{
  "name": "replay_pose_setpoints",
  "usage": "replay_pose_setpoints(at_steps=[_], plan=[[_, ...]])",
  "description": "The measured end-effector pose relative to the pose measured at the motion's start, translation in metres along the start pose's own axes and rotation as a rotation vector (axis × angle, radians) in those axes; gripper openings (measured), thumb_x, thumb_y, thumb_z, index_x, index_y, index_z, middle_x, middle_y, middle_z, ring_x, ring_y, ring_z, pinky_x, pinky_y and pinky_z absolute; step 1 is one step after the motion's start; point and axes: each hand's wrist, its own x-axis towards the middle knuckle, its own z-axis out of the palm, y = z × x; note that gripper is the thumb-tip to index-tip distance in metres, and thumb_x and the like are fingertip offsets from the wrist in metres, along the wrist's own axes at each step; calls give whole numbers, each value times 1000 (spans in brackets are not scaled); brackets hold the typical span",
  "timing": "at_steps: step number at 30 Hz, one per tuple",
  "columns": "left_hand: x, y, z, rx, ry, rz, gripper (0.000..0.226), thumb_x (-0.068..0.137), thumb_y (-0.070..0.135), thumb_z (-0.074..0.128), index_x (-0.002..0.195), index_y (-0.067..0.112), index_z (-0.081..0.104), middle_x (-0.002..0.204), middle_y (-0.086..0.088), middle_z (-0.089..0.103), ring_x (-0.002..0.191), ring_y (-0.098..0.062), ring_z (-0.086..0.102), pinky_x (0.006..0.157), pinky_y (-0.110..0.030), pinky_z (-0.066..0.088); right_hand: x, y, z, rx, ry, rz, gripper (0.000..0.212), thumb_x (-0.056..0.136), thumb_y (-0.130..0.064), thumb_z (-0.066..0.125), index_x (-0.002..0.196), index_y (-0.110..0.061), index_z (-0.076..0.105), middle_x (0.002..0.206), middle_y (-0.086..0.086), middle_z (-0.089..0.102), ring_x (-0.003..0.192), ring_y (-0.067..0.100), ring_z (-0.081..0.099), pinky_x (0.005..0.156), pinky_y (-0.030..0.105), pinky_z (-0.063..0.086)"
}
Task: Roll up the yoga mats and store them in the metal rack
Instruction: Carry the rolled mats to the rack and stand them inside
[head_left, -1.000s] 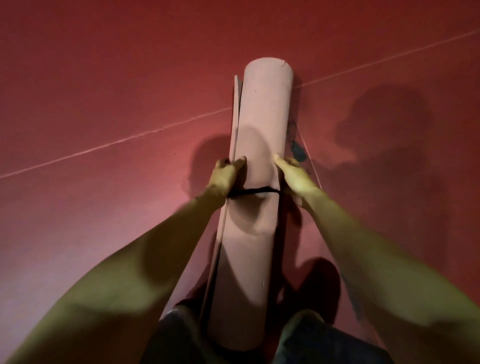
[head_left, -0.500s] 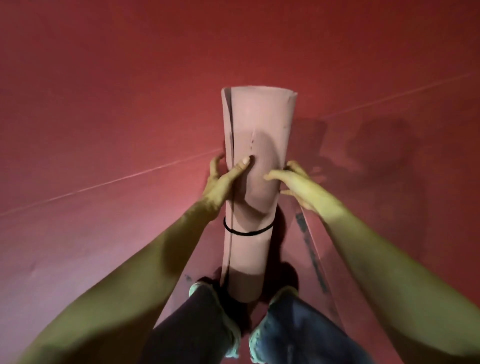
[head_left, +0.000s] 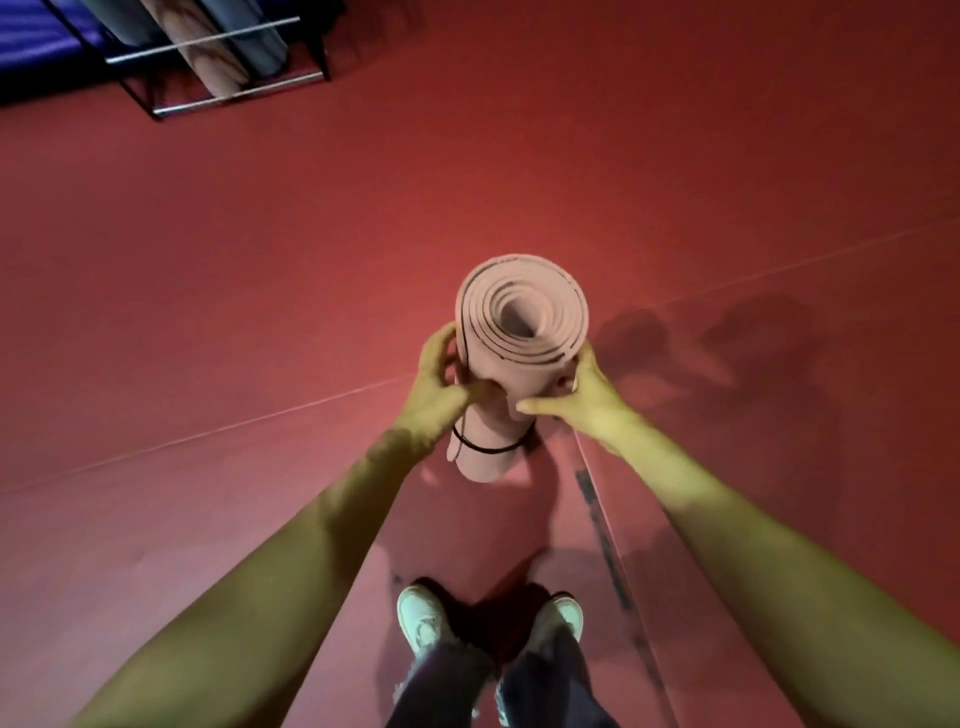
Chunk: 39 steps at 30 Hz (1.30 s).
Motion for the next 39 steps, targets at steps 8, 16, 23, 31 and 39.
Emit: replay_pose_setpoints(at_steps=[8, 16, 23, 31, 39], plan=[[-5, 42, -19, 50, -43, 70, 107, 49, -4, 87, 134, 26, 29, 126, -6, 41, 105, -13, 51, 77, -27, 56, -3, -38, -24, -5, 28, -110, 77, 56, -1, 87, 115, -16, 38, 121, 1, 48, 122, 17, 46, 105, 30, 37], [-26, 21, -30, 69, -41, -94, 118, 48, 8, 92, 146, 21, 27, 133, -8, 43, 117, -21, 52, 88, -36, 55, -22, -55, -17, -98, -114, -82, 109, 50, 1, 88, 137, -31, 33, 136, 2, 42, 125, 16, 39, 106, 36, 36], [-53, 38, -59, -133, 2, -43, 93, 63, -19, 74, 137, 24, 39, 125, 3, 58, 113, -15, 56, 81, -25, 54, -30, -93, 8, -147, -127, -90, 102, 49, -4, 90, 136, -19, 39, 128, -1, 49, 118, 14, 45, 96, 24, 37], [-83, 136, -125, -155, 21, 129, 88, 61, -12, 80, 134, 20, 43, 123, 5, 56, 106, -7, 57, 80, -25, 54, -58, -223, 24, -260, -133, -162, 102, 42, -20, 92, 133, -22, 45, 128, 3, 49, 116, 15, 49, 105, 36, 39], [-82, 239, -202, 51, 194, 344, 109, 48, 26, 90, 140, 24, 33, 142, 2, 40, 123, -4, 45, 97, -16, 42, -56, -374, 46, -77, -281, -272, 99, 46, 8, 80, 124, -40, 40, 120, 10, 59, 120, 23, 50, 101, 47, 44]])
